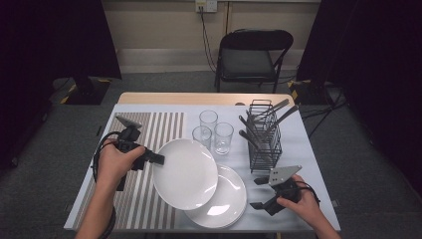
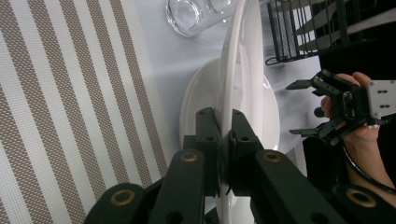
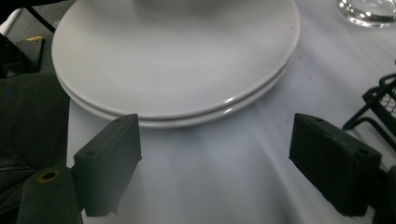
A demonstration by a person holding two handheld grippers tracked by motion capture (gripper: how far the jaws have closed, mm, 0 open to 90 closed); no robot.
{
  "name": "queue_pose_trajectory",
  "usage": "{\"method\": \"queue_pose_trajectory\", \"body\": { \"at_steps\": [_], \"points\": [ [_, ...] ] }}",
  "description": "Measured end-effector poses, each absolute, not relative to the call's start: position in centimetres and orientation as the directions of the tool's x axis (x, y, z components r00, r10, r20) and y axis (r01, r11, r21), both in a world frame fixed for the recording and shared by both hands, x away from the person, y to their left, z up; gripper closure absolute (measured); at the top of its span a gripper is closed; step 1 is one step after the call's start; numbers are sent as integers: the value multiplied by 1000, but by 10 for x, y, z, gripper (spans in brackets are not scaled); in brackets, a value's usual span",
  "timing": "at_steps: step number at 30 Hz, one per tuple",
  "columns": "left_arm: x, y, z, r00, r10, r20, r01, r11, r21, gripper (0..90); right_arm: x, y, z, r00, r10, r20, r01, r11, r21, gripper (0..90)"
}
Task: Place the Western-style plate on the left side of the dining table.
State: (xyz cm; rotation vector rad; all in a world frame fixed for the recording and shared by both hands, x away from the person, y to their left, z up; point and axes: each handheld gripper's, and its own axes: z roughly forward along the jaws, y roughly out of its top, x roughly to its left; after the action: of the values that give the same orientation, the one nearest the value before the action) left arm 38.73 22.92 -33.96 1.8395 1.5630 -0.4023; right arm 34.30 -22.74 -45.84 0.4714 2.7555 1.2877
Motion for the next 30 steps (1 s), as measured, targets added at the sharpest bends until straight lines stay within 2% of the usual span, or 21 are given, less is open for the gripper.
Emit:
{"method": "queue_pose_trajectory", "body": {
  "at_steps": [2, 19, 30],
  "points": [
    [387, 232, -340, 225, 735, -639, 956, -41, 291, 857, 344, -229, -464, -938, 337, 85, 291, 627, 723, 165],
    [392, 251, -334, 196, 744, -639, 959, -7, 285, 856, 341, -242, -475, -928, 367, 70, 303, 631, 714, 163],
    [390, 264, -328, 179, 757, -628, 956, 16, 292, 856, 336, -240, -479, -937, 348, 15, 252, 649, 718, 130]
  ]
}}
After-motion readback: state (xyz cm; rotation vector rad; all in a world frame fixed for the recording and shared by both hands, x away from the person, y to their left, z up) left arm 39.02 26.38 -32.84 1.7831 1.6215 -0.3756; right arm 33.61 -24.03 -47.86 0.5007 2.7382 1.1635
